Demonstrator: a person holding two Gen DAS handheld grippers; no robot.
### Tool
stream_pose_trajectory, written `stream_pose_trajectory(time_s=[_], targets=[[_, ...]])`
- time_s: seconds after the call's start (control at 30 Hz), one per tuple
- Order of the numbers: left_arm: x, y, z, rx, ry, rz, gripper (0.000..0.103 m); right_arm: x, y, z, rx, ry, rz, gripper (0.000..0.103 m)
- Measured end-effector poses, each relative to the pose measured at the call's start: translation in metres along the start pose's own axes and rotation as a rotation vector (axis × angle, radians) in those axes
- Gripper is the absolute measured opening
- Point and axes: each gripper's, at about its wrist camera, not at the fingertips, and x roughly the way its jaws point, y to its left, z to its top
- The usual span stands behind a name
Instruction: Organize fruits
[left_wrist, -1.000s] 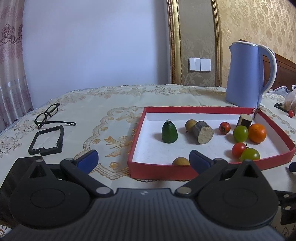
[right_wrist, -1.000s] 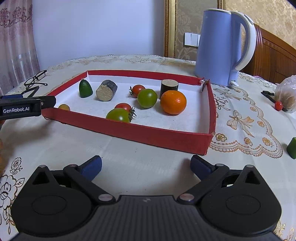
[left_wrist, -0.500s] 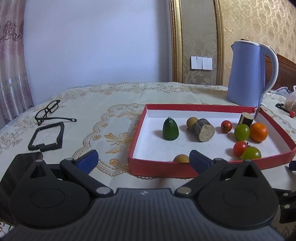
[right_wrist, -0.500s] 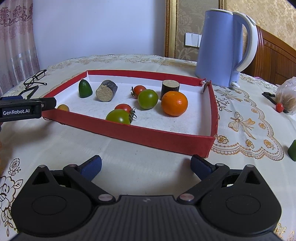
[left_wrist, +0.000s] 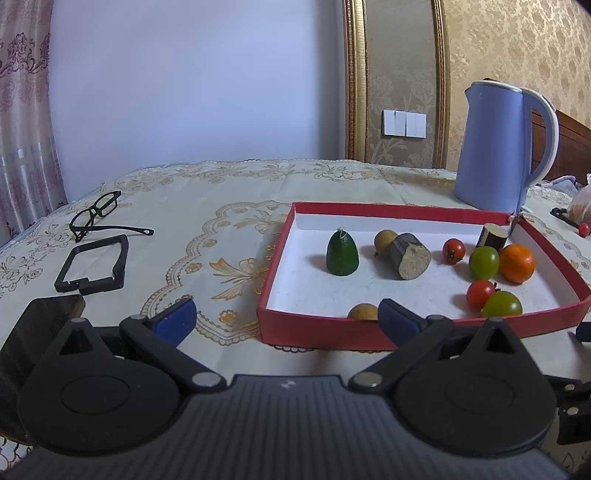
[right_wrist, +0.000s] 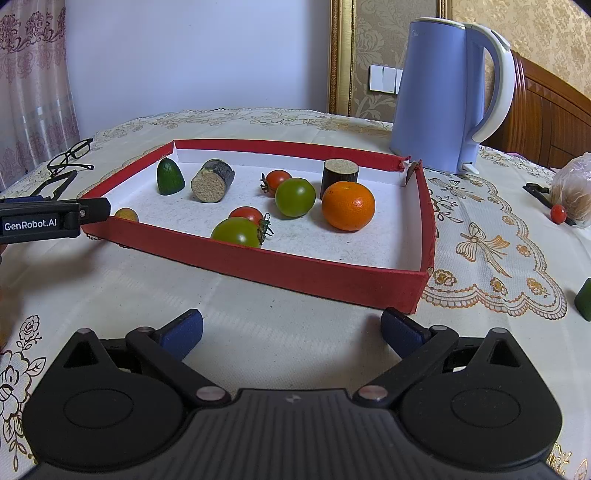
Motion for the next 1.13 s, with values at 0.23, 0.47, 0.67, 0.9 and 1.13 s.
stream_pose_trajectory(time_s=[0.23, 0.47, 0.67, 0.9, 1.13], targets=[[0.0006, 0.0003, -0.0001, -0.002, 0.002, 0.008, 0.103, 0.0000, 0.0001, 0.0000, 0.000, 0.000, 0.000, 0.103], [0.0007, 0.0003, -0.0005, 0.002, -0.001, 0.010, 0.103, -0.0001, 0.0001, -0.0001, 0.000, 0.000, 0.000, 0.103], [0.0003, 0.0011, -0.0002, -0.002, 0.001, 0.012, 0.103, -0.0002, 0.0000, -0.0001, 0.000, 0.000, 0.000, 0.103], [0.0003, 0.0011, 0.0003, 0.003, -0.002, 0.015, 0.103, -0.0001, 0.0000, -0.0002, 0.000, 0.000, 0.000, 0.103], [-0.0019, -0.0025, -0.0008, 0.028, -0.021, 0.031, 0.103, -0.0001, 0.0001, -0.0003, 0.000, 0.000, 0.000, 0.103]])
